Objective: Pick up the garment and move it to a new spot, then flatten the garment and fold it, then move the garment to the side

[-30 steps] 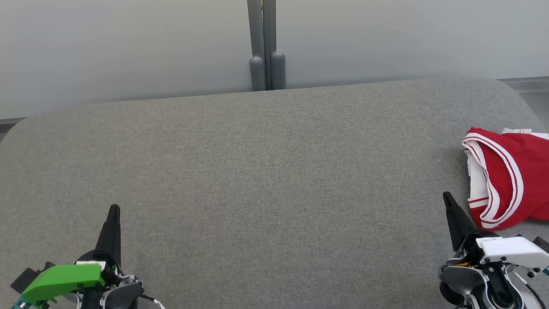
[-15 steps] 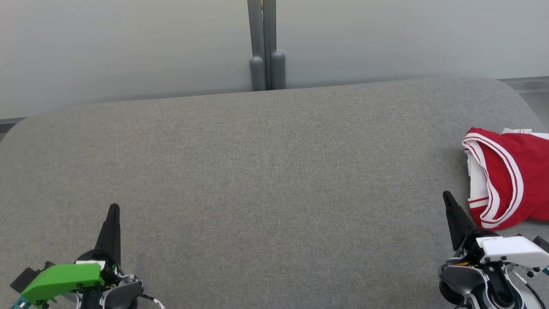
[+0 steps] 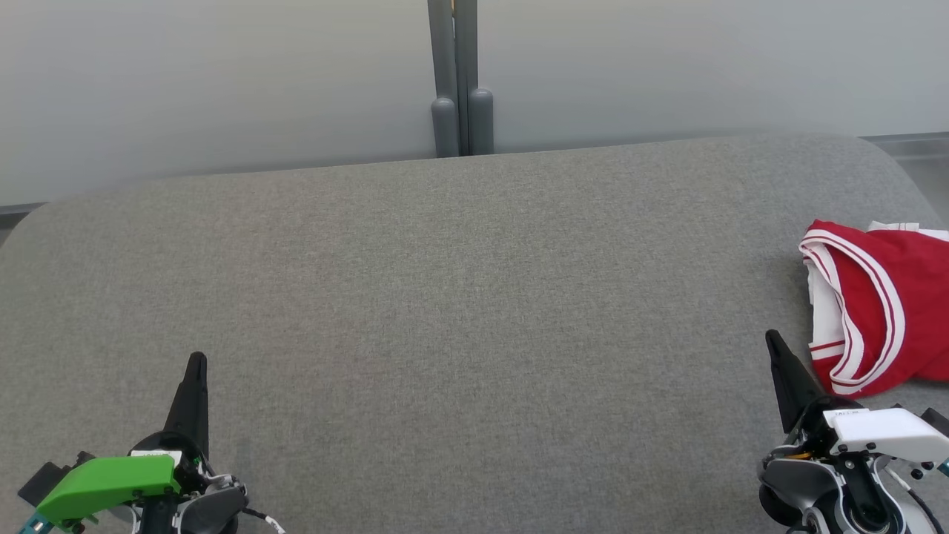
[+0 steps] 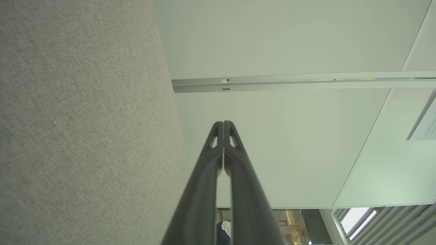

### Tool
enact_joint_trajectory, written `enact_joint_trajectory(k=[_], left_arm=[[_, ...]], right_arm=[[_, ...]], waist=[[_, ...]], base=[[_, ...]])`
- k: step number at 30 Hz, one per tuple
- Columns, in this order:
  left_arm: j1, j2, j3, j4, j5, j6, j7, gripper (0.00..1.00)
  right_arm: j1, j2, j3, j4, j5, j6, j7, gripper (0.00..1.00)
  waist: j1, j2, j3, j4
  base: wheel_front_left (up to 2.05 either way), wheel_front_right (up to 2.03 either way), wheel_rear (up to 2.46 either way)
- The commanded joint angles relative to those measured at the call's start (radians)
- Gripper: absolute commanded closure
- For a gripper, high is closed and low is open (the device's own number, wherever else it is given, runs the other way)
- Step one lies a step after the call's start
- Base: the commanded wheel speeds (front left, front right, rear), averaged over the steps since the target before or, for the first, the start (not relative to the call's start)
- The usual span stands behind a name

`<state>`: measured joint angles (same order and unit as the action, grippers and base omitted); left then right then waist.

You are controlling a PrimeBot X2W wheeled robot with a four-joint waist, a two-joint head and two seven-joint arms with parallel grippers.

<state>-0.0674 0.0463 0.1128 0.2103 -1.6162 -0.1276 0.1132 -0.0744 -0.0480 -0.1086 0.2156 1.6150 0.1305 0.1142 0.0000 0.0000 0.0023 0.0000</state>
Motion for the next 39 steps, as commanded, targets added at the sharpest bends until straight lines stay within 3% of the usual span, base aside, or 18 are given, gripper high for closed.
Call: enact_joint_trajectory(k=[1,39], left_arm=[[-0.011,0.007,0.003,-0.003,-0.001,-0.006,0.004,1.00],[-0.010,0.007,0.003,-0.003,-0.002,-0.006,0.004,1.00]], right_arm=[[-0.007,-0.004,0.001,-0.003,0.003,0.000,0.003,1.00],[-0.007,-0.004,0.001,-0.003,0.003,0.000,0.003,1.00]], waist=[[0.0000,0.0000,0.000,0.000],[0.0000,0.0000,0.000,0.000]], base=[[0.00,0.00,0.00],[0.00,0.00,0.00]])
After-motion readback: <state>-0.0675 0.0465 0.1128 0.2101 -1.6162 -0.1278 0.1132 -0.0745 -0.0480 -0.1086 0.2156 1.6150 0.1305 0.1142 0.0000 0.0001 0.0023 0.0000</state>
